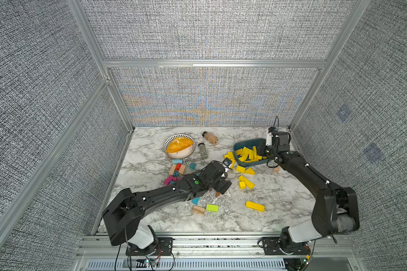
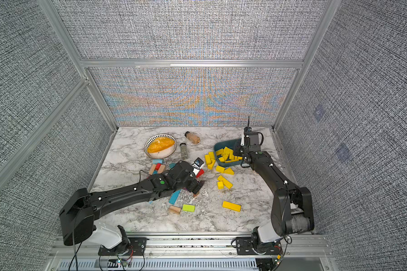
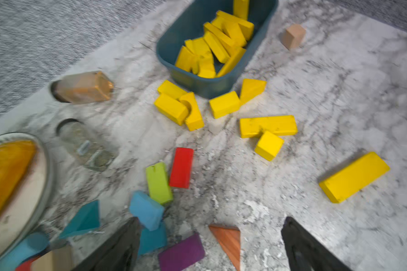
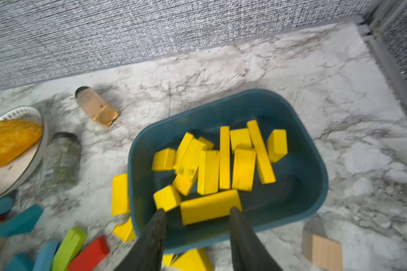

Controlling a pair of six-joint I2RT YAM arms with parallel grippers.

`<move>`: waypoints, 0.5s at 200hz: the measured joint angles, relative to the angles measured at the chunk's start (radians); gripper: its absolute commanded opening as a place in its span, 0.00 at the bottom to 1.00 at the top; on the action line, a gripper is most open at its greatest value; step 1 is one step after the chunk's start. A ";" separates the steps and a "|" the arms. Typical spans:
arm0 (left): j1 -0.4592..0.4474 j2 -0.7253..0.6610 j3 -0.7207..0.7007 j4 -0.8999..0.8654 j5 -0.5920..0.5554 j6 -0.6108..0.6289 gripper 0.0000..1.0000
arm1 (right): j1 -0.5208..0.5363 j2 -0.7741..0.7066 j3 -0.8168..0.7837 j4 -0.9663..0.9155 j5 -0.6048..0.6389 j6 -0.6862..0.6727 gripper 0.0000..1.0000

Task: Pick out the yellow building blocks
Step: Pick up the building block from the center of the board.

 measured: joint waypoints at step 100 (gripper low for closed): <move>-0.053 0.324 0.360 -0.248 0.210 0.064 0.91 | 0.051 -0.616 -0.260 -0.138 0.045 0.090 0.46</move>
